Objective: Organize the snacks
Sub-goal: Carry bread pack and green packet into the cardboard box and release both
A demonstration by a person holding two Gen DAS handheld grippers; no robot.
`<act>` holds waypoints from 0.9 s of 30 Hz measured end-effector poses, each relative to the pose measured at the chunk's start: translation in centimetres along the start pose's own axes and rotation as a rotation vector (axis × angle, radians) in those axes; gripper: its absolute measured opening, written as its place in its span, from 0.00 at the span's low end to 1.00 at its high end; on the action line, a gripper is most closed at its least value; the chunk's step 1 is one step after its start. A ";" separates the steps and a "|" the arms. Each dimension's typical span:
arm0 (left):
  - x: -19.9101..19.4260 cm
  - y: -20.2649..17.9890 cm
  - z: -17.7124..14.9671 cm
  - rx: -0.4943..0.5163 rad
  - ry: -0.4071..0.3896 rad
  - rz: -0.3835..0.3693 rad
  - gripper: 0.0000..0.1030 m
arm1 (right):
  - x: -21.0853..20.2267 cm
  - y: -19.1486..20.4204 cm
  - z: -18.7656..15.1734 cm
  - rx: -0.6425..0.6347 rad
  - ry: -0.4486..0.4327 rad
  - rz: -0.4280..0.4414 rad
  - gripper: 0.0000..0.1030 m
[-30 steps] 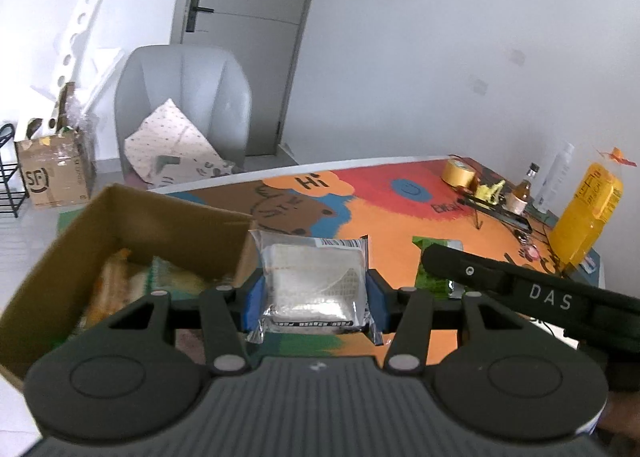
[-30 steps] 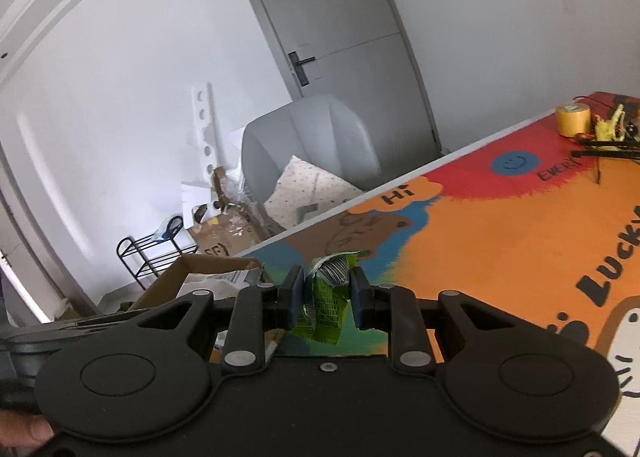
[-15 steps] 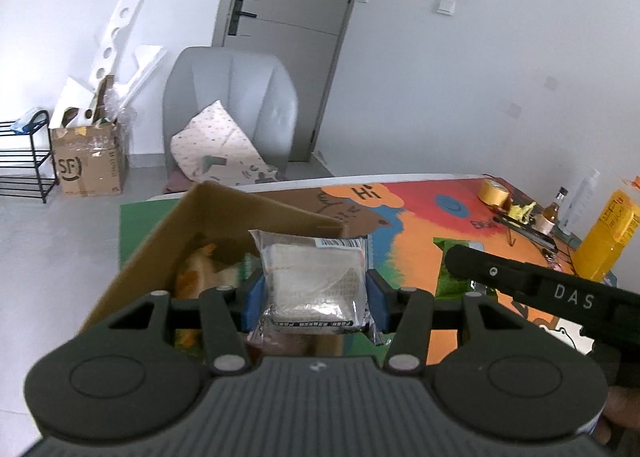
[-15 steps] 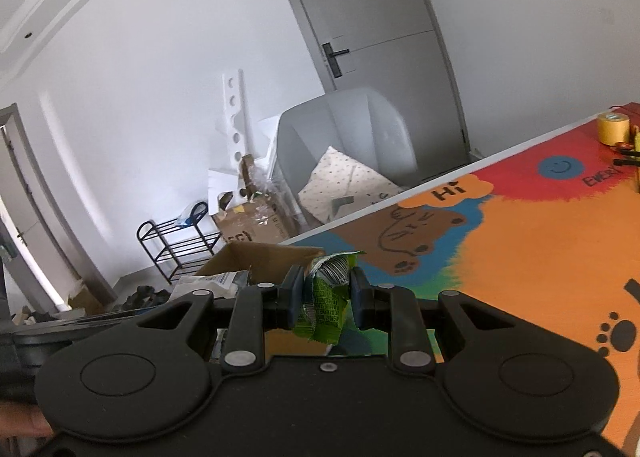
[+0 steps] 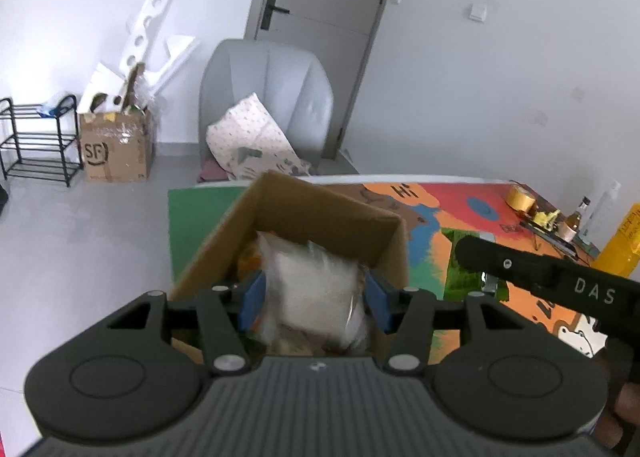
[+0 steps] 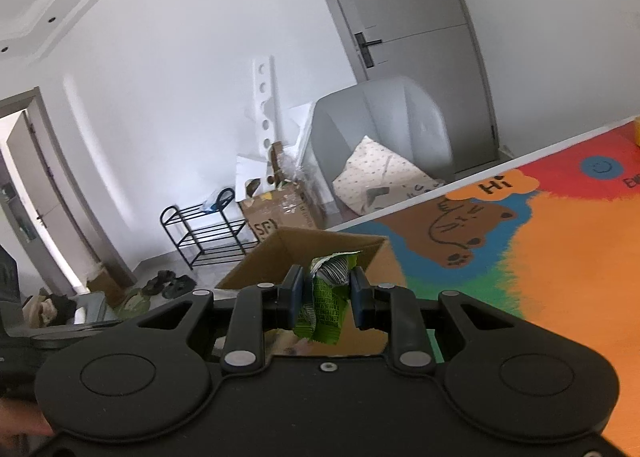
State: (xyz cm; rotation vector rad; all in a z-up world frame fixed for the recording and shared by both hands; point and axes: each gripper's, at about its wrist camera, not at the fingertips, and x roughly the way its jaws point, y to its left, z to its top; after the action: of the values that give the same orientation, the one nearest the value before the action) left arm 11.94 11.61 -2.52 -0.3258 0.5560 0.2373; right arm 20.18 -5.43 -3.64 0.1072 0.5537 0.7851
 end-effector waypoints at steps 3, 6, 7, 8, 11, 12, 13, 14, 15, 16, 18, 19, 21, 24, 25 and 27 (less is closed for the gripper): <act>-0.4 0.8 0.3 -0.016 -0.005 0.016 0.65 | 0.4 0.7 -0.1 -0.002 0.014 0.018 0.23; -1.0 1.2 0.3 -0.017 -0.028 0.038 0.70 | 0.6 1.5 -0.3 -0.005 0.028 0.031 0.23; -1.1 1.4 0.3 -0.020 -0.030 0.041 0.71 | 0.7 1.7 -0.4 -0.006 0.033 0.035 0.23; -1.2 1.5 0.3 -0.023 -0.031 0.042 0.72 | 0.8 1.9 -0.5 -0.006 0.039 0.039 0.23; -1.4 2.0 0.3 -0.024 -0.033 0.051 0.76 | 1.1 2.3 -0.7 -0.006 0.052 0.050 0.23; -1.4 2.1 0.2 -0.023 -0.035 0.054 0.78 | 1.2 2.4 -0.7 -0.004 0.059 0.055 0.23; -1.4 2.2 0.2 -0.024 -0.036 0.056 0.79 | 1.3 2.6 -0.8 0.001 0.071 0.065 0.26; -1.4 2.2 0.2 -0.026 -0.037 0.057 0.80 | 1.3 2.7 -0.8 0.009 0.079 0.076 0.31; -1.5 2.4 0.1 -0.028 -0.037 0.058 0.81 | 1.2 2.8 -0.8 0.014 0.077 0.077 0.31; -1.5 2.5 0.2 -0.030 -0.037 0.060 0.82 | 1.1 2.8 -0.9 0.015 0.073 0.076 0.31; -1.5 2.7 0.1 -0.036 -0.037 0.064 0.84 | 1.0 2.6 -0.9 0.021 0.072 0.067 0.32; -1.6 2.9 0.0 -0.041 -0.035 0.061 0.84 | 0.9 2.5 -0.9 0.025 0.072 0.061 0.32; -1.6 3.0 -0.1 -0.044 -0.032 0.057 0.86 | 0.7 2.2 -0.9 0.032 0.070 0.048 0.32; -1.6 2.9 -0.3 -0.035 -0.032 0.062 0.91 | 0.2 1.9 -1.1 0.038 0.067 0.027 0.33; -1.6 2.9 -0.4 -0.034 -0.031 0.063 0.92 | 0.0 1.8 -1.2 0.040 0.065 0.019 0.35; -1.6 2.7 -0.5 -0.033 -0.028 0.059 0.94 | -0.4 1.5 -1.3 0.039 0.060 0.004 0.41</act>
State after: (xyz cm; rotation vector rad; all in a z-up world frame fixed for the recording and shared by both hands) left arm 9.61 13.72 -2.68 -0.3374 0.5351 0.3081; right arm 18.32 -4.85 -4.15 0.1215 0.6259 0.7835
